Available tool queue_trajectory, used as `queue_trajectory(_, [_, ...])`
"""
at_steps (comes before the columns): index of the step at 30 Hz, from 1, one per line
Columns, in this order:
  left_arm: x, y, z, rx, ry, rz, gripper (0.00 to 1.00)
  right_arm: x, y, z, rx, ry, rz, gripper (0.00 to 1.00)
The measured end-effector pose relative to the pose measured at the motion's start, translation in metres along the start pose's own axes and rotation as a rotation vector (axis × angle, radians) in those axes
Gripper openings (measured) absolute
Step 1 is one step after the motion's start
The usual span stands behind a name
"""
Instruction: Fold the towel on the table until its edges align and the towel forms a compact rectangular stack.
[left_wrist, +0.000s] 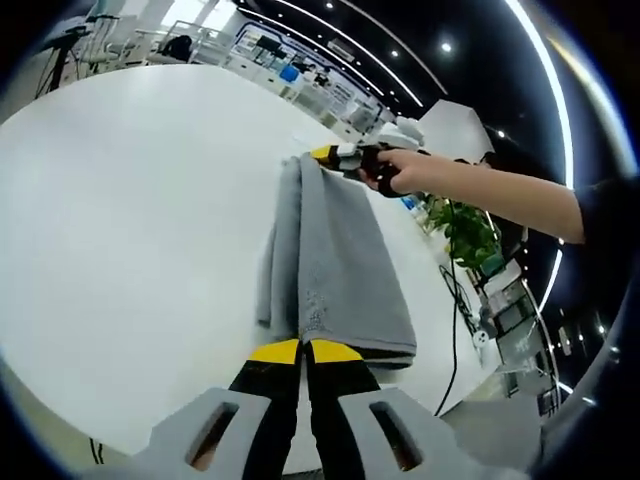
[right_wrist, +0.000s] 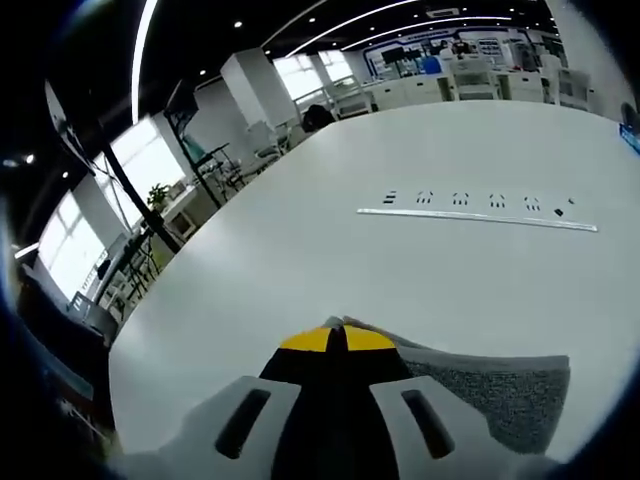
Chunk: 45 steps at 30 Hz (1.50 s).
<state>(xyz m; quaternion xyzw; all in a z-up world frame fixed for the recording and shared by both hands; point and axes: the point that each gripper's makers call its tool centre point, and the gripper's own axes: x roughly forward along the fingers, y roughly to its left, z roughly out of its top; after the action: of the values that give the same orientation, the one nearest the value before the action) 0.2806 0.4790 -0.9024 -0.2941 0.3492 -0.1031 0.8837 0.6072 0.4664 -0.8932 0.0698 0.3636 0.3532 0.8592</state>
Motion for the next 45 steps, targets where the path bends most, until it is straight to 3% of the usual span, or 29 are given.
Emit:
queue_trajectory(8, [0.002,0.011,-0.004,-0.001,0.012,0.050,0.02,0.003,0.000,-0.003,-0.047,0.003,-0.006,0.01])
queue_trajectory(13, [0.005,0.016,-0.009,-0.044,0.019,0.061,0.02,0.006,-0.003,-0.003,-0.070,-0.007,0.004,0.02])
queue_trajectory(24, [0.001,0.007,-0.007,-0.004,0.037,0.065,0.02,0.015,-0.014,0.001,-0.123,0.012,0.013,0.04])
queue_trajectory(27, [-0.002,0.006,-0.005,0.023,0.032,0.066,0.02,0.013,-0.011,0.004,-0.173,0.008,0.012,0.07])
queue_trajectory(31, [-0.001,0.004,-0.004,0.065,0.043,0.056,0.03,0.007,-0.011,0.005,-0.174,0.008,0.011,0.09])
queue_trajectory(33, [0.000,-0.002,-0.008,0.082,0.067,0.031,0.13,0.005,-0.012,0.006,-0.170,0.002,0.006,0.11])
queue_trajectory(36, [0.002,-0.008,-0.014,0.200,0.126,0.014,0.21,0.000,-0.014,0.005,-0.168,0.011,0.006,0.12])
queue_trajectory(37, [0.004,-0.013,-0.012,0.238,0.123,0.012,0.23,-0.001,-0.014,0.004,-0.168,0.011,0.005,0.12])
queue_trajectory(41, [0.006,-0.018,-0.004,0.262,0.103,0.008,0.31,-0.010,-0.017,0.004,-0.172,0.011,-0.001,0.15])
queue_trajectory(45, [0.007,-0.021,0.008,0.314,0.067,0.020,0.48,-0.020,-0.022,0.005,-0.211,0.000,-0.017,0.22])
